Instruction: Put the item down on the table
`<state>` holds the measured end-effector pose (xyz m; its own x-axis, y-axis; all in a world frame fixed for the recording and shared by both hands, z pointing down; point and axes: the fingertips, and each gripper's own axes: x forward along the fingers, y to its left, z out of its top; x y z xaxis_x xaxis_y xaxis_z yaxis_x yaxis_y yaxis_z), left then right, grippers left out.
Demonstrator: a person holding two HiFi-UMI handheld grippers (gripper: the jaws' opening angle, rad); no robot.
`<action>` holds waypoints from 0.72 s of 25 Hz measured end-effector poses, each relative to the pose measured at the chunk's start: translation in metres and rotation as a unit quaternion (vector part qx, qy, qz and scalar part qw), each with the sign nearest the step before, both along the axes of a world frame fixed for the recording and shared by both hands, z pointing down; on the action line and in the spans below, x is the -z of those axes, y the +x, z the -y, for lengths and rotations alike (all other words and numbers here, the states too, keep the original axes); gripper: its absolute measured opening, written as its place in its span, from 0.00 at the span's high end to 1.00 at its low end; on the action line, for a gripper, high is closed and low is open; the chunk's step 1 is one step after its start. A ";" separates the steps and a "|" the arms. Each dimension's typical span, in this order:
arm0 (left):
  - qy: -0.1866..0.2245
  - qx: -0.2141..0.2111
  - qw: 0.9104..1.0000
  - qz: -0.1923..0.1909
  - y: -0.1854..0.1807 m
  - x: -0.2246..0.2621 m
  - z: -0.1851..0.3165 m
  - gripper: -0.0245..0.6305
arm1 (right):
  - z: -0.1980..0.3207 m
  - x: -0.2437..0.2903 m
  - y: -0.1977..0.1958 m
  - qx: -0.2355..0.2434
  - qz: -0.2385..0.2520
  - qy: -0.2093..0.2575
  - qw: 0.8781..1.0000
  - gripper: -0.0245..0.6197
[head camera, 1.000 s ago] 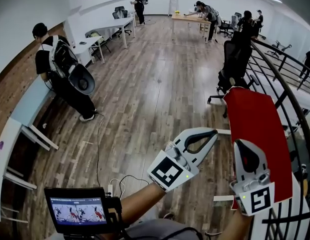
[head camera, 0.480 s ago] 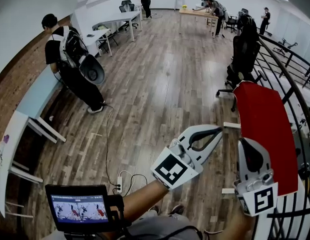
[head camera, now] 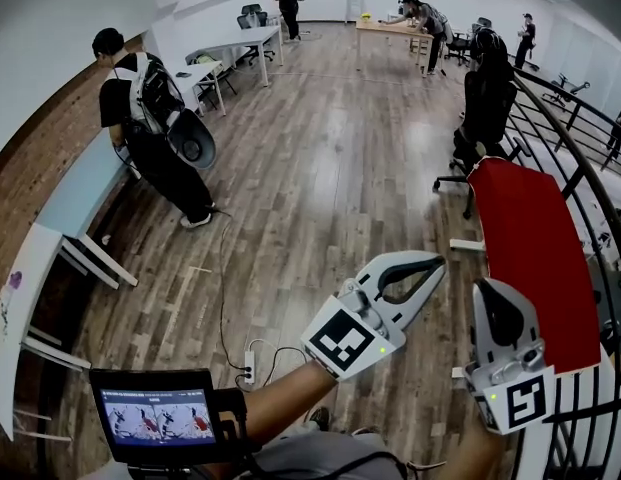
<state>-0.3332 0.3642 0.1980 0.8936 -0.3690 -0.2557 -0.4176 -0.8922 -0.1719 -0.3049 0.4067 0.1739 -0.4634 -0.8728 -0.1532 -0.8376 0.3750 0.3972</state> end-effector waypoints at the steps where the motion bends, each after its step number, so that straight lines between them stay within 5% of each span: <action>1: 0.003 0.000 1.000 0.005 -0.001 -0.001 -0.007 0.96 | -0.006 0.001 -0.001 0.001 -0.002 0.001 1.000 0.96; 18: 0.004 -0.005 1.000 -0.005 0.060 0.010 -0.187 0.96 | -0.183 -0.002 0.055 -0.011 0.001 -0.013 1.000 0.96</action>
<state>-0.2730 0.5514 0.1876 0.8947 -0.3577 -0.2675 -0.4101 -0.8951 -0.1749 -0.2497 0.5900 0.1761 -0.4436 -0.8865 -0.1319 -0.8467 0.3663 0.3858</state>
